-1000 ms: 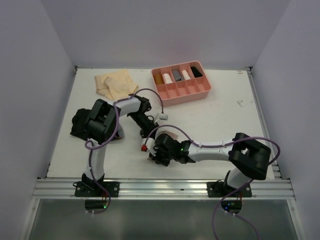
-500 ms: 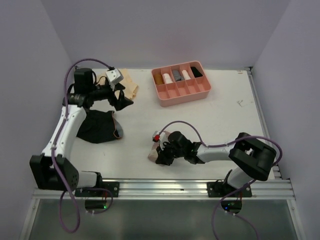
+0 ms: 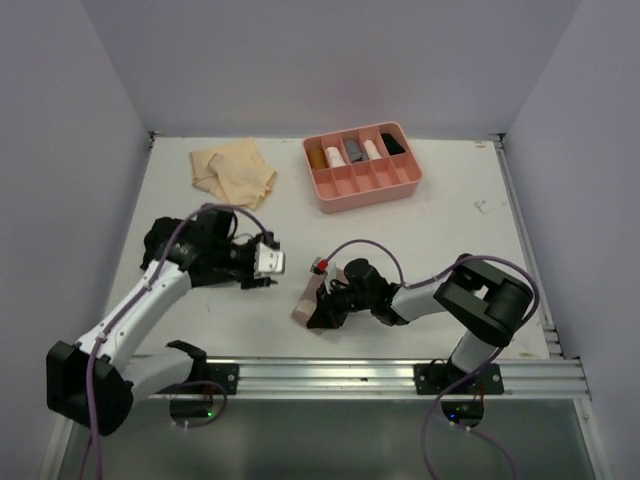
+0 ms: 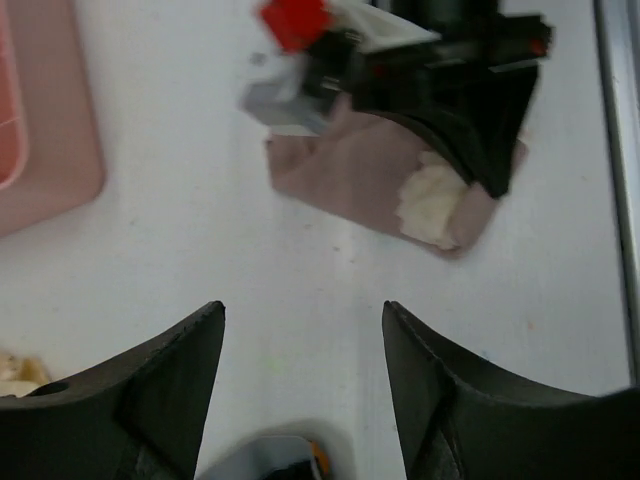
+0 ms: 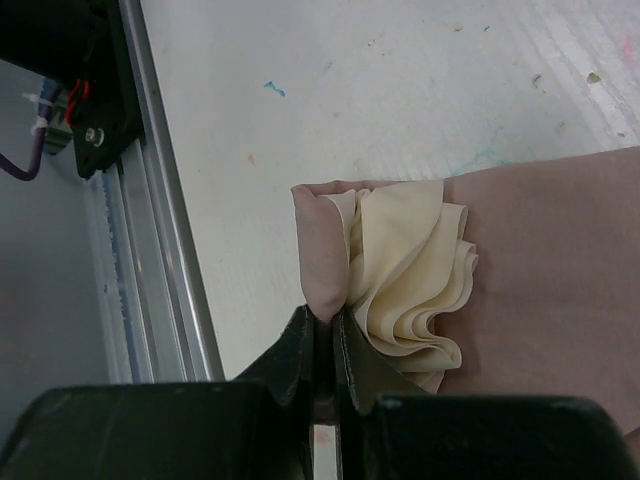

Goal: Roll the underwear

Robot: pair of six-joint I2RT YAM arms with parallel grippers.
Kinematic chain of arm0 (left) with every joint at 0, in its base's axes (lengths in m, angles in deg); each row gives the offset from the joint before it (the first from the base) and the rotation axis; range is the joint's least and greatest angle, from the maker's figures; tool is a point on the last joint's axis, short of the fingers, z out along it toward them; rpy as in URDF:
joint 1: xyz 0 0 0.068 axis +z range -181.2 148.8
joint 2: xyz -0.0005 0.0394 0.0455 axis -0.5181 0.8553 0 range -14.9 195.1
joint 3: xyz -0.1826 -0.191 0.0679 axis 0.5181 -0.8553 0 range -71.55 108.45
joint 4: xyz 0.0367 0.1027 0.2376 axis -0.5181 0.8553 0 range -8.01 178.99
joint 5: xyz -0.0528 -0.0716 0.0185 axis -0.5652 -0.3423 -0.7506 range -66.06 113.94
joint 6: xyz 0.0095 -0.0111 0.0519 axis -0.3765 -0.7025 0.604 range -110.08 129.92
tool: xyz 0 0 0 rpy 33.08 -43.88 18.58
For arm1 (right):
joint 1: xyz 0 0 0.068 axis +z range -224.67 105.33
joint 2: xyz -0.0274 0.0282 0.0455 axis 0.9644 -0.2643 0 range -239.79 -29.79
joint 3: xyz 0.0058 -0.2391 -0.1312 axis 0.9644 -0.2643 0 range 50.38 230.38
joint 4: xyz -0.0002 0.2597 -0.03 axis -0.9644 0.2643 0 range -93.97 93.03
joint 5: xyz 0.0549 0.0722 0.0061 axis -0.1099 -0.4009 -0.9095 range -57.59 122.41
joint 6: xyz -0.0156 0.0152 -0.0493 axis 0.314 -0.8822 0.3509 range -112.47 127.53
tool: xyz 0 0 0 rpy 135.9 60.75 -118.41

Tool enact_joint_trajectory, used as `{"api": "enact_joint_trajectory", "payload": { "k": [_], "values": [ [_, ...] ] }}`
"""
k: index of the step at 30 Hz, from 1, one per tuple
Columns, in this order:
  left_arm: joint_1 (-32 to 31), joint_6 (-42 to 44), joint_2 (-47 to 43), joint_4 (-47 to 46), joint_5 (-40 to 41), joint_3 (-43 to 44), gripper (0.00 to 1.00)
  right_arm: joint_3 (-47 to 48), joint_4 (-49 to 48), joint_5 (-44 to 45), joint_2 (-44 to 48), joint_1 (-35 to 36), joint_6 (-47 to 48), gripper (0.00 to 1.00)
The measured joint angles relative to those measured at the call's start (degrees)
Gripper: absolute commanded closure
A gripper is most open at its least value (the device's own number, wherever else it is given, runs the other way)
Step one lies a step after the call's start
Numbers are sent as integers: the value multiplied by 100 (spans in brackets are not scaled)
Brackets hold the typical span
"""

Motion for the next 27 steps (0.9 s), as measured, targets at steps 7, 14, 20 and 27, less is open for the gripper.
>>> {"api": "enact_joint_trajectory", "payload": {
  "k": [7, 14, 20, 27],
  "values": [
    [-1613, 890, -2004, -258, 922, -2470, 42, 4, -752, -531, -485, -136, -391, 100],
    [-3163, 678, -1659, -1526, 1849, -3132, 51, 4, -979, -721, -634, -212, -575, 100],
    [-3641, 575, -1117, -2439, 2428, -3322, 52, 4, -1069, -846, -708, -269, -643, 100],
    [-3674, 605, -505, -3045, 2743, -3390, 55, 13, -1115, -940, -754, -313, -680, 100]
  ]
}}
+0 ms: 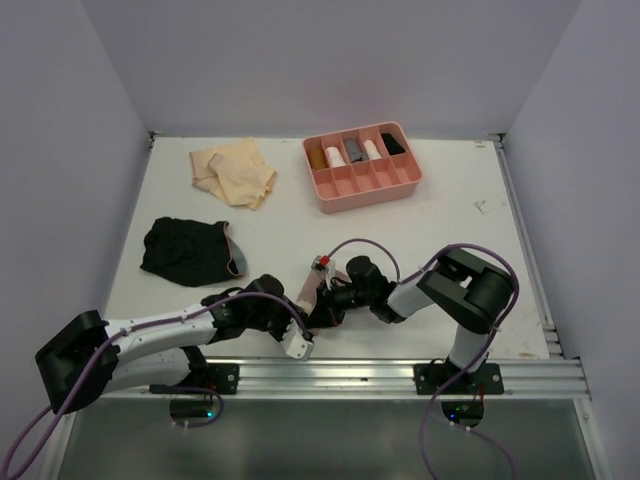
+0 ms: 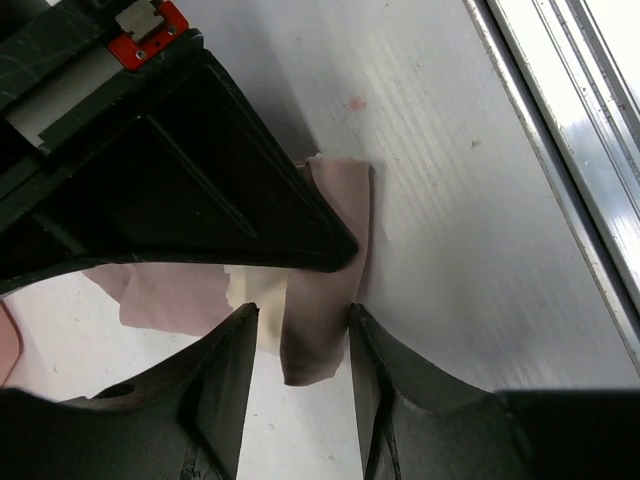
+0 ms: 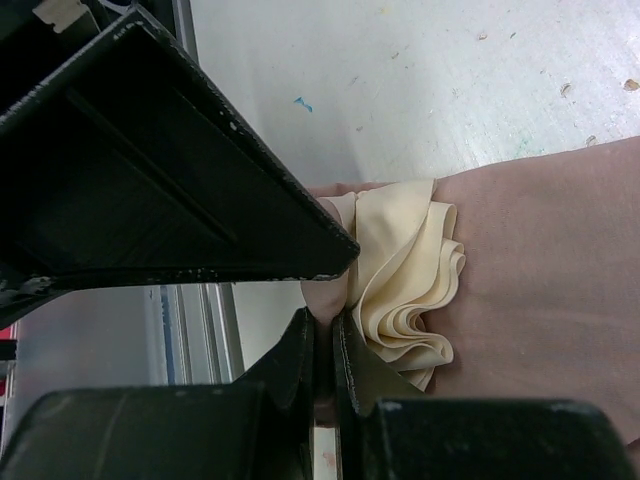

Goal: Roll the underwear

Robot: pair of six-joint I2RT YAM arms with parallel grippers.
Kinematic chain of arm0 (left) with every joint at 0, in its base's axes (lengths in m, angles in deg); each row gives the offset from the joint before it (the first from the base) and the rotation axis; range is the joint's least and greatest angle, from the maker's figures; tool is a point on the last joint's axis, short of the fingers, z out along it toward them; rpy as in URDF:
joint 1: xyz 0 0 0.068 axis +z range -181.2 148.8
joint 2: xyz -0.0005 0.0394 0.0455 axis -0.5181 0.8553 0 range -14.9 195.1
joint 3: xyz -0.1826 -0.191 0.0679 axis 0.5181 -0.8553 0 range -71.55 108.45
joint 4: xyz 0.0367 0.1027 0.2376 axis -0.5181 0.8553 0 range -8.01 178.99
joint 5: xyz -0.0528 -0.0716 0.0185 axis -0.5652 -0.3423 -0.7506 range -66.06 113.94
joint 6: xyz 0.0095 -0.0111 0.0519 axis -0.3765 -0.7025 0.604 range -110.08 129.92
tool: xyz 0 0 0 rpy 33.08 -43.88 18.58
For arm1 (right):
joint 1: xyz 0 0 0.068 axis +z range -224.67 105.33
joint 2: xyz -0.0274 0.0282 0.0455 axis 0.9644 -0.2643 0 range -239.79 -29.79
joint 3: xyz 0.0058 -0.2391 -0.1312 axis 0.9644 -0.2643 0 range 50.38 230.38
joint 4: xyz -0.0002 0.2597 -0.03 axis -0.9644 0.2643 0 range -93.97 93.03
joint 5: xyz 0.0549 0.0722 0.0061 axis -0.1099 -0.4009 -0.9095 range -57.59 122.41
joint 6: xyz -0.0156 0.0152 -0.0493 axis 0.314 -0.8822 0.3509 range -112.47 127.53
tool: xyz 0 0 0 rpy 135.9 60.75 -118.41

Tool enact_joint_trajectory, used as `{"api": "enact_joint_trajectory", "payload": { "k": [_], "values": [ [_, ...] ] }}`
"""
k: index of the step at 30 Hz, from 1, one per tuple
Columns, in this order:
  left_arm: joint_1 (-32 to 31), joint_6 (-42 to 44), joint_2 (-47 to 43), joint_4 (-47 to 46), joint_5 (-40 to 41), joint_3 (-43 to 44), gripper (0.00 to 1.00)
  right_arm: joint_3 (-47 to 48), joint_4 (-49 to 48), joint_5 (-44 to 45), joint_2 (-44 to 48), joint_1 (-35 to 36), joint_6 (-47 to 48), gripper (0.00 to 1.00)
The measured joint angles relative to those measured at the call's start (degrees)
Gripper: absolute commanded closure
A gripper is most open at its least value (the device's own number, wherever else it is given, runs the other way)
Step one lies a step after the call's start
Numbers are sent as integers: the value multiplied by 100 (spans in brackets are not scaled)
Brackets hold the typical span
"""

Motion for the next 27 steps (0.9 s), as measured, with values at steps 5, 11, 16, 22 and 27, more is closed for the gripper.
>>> {"api": "enact_joint_trajectory", "payload": {
  "k": [5, 11, 16, 22, 27],
  "values": [
    [0, 120, 234, -55, 20, -2, 63, 7, 0, -24, -15, -22, -4, 100],
    [-9, 273, 667, 81, 15, 173, 100, 39, 35, -90, -35, -63, -17, 91],
    [-13, 299, 1320, 769, -96, 933, 100, 39, 634, -39, 328, -308, -24, 67],
    [-15, 264, 1510, 1325, -358, 1211, 100, 275, 2393, 697, 1882, -1132, 466, 42],
    [-9, 83, 1810, 1648, -426, 1543, 100, 1106, 3635, 1108, 2771, -1539, 1021, 48]
  ]
}}
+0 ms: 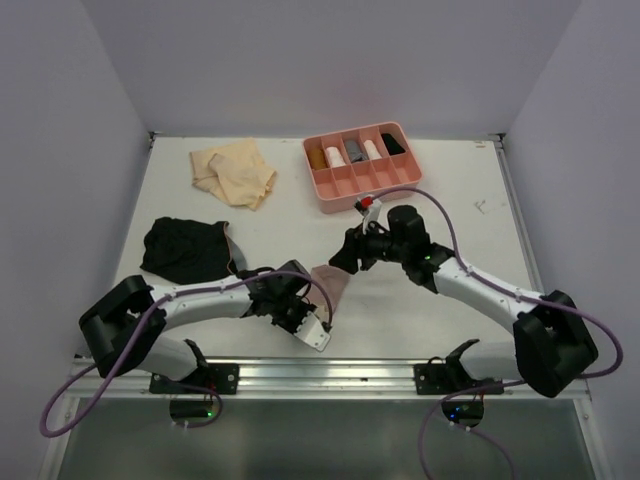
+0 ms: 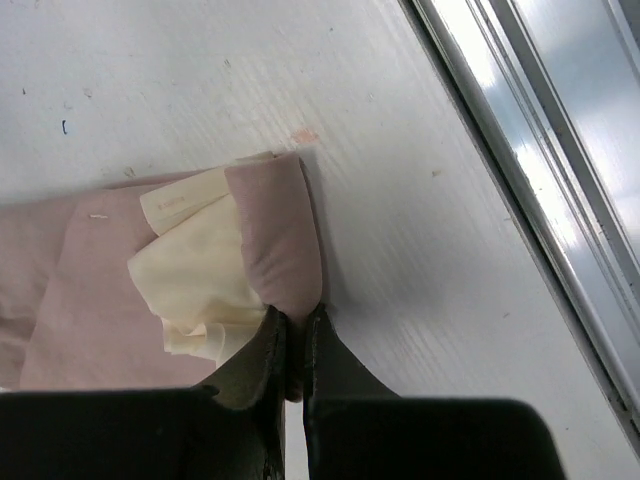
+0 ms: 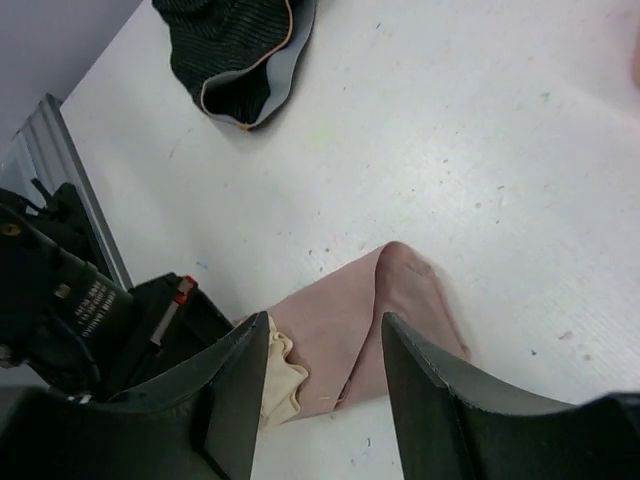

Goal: Roll the underwear

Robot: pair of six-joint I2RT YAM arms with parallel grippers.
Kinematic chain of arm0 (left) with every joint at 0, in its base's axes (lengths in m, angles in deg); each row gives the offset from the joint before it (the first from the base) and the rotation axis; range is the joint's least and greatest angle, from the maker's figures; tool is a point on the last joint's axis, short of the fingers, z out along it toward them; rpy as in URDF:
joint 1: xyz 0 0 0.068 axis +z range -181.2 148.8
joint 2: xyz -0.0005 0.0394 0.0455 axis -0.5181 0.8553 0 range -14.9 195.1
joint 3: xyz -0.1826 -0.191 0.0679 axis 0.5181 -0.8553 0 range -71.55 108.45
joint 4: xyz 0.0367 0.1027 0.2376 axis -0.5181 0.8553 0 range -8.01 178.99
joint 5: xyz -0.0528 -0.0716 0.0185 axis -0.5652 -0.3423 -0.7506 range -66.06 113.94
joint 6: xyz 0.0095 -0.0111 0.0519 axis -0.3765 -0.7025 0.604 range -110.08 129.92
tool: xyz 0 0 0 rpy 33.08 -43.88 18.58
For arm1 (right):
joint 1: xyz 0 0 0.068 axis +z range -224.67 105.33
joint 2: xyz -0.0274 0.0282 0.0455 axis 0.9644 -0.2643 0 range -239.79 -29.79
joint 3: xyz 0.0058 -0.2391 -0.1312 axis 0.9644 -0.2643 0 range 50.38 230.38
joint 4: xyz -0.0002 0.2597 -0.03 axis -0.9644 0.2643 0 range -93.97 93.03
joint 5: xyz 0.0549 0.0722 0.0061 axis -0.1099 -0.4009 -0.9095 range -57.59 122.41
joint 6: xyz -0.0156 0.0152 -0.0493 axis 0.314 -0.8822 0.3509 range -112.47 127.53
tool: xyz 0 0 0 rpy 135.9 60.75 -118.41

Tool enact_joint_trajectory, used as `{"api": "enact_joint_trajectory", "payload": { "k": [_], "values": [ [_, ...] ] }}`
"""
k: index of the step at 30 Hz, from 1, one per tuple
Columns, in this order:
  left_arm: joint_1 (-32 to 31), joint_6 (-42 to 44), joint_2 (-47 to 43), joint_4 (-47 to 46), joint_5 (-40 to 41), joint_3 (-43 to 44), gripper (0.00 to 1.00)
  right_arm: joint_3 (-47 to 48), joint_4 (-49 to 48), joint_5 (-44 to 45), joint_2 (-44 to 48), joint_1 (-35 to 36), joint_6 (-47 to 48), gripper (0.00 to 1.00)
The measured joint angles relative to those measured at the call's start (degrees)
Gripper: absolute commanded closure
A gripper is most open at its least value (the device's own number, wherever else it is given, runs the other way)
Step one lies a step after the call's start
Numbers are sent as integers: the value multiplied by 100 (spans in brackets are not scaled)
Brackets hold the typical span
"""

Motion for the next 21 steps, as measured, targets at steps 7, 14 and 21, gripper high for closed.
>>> {"api": "enact_joint_trajectory", "payload": {
  "k": [7, 14, 21],
  "values": [
    [518, -463, 1364, 1226, -833, 1384, 100, 289, 1513, 442, 1335, -114, 391, 61],
    [1349, -601, 3018, 2968, -2194, 2916, 100, 570, 3012, 697, 2465, -114, 634, 71],
    [1790, -557, 4336, 4406, -3012, 4011, 100, 776, 3812, 649, 2505, 203, 879, 69]
  ]
}}
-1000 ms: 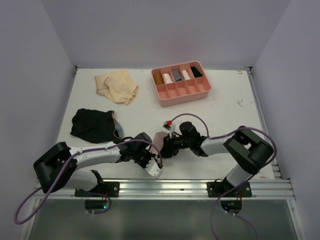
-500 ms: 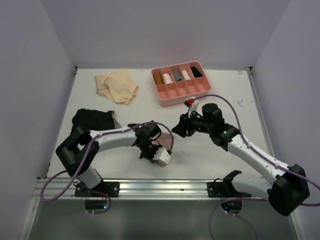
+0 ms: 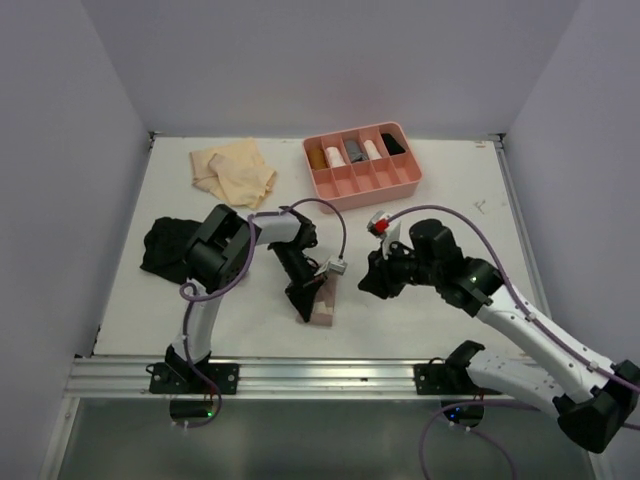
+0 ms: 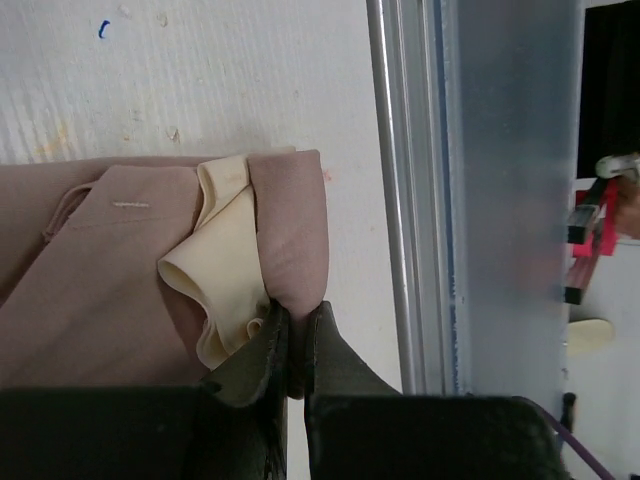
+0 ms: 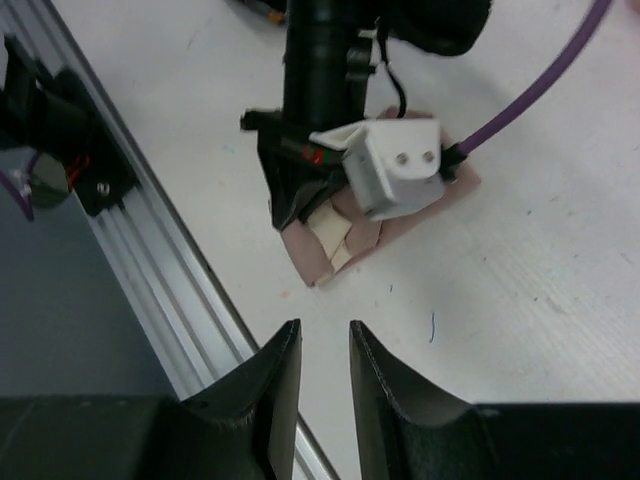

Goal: Roll the underwear

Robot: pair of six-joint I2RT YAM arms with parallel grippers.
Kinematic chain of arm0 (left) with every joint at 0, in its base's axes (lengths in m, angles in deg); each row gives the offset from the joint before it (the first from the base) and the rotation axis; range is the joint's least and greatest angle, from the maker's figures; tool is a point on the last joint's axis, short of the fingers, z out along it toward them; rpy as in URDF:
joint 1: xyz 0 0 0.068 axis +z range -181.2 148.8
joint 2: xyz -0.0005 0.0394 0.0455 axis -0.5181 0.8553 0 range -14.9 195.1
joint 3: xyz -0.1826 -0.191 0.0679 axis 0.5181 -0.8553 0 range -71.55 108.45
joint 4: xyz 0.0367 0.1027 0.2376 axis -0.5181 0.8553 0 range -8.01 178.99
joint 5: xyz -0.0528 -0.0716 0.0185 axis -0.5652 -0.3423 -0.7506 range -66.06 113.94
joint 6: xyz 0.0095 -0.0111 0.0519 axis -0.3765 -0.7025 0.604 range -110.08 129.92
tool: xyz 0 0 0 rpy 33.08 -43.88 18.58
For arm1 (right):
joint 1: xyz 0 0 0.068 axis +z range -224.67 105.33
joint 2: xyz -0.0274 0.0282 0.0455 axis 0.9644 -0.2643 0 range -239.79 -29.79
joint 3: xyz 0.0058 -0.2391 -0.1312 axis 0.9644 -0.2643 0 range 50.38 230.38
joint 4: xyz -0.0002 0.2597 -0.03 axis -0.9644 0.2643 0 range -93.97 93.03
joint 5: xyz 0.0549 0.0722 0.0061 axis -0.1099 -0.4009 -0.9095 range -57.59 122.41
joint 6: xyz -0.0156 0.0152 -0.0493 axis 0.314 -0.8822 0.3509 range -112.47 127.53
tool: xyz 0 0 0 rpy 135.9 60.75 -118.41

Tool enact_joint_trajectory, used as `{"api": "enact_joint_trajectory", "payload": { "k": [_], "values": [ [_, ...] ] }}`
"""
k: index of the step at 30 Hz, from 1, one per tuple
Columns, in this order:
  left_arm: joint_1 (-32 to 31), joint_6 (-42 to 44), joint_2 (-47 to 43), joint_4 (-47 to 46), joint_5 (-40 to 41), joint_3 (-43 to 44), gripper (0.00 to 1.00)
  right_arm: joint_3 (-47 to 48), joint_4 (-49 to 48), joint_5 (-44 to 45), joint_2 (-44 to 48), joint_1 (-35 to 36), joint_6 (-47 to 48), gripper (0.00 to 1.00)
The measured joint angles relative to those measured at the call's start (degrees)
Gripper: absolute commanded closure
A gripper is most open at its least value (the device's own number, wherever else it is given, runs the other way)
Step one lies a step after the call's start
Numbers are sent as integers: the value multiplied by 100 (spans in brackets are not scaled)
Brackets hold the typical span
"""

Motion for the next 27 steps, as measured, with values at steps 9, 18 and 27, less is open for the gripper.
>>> {"api": "enact_joint_trajectory", "payload": {
  "k": [9, 18, 27],
  "values": [
    [133, 9, 505, 728, -238, 68, 95, 640, 199, 765, -1910, 1891, 837, 55],
    [225, -24, 697, 905, -358, 50, 89, 726, -439, 1344, -3174, 2907, 1440, 54],
    [286, -50, 844, 1019, -435, 127, 86, 581, -1384, 1572, -3904, 3324, 1556, 52]
  ]
}}
